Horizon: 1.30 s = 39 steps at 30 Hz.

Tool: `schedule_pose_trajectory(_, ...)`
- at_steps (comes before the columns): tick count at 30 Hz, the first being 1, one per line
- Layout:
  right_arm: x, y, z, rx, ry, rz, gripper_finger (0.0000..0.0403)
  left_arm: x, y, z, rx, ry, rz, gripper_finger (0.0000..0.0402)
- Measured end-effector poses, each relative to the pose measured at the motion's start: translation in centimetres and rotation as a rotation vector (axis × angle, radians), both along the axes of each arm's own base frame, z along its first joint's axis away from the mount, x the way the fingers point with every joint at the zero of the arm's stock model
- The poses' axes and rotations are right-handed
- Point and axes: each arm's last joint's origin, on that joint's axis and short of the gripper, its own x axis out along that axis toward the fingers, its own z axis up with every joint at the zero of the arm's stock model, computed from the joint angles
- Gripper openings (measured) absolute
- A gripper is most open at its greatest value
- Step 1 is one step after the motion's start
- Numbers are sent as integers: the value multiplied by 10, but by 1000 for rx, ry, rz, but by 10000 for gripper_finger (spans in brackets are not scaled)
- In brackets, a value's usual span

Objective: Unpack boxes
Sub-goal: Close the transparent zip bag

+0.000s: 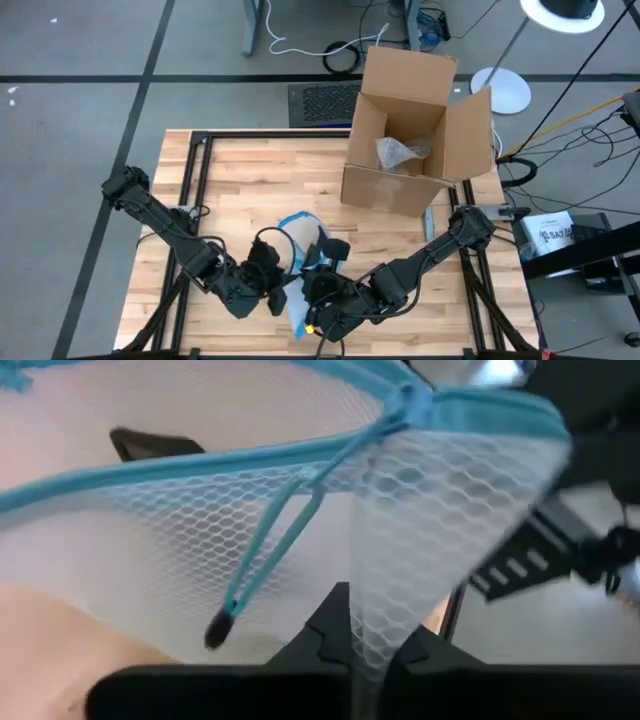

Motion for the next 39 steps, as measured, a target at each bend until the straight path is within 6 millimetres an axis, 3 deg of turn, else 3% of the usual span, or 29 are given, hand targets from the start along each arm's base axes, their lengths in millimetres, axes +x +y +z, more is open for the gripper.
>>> schedule_pose_trajectory(12,-10,0,-6,-31,80,-25,82,-17,11,-4,260,281,-176,2)
schedule_pose_trajectory(20,-30,-12,-18,-40,203,-173,142,-24,7,23,493,308,-350,1)
schedule_pose_trajectory(26,-51,-14,-21,-68,250,-294,140,-28,8,38,633,325,-462,0)
schedule_pose_trajectory(32,-57,-5,-23,-15,271,-282,131,-30,8,48,797,365,-571,0)
schedule_pose_trajectory(39,-61,2,-54,42,347,-317,130,-29,2,68,907,374,-617,0)
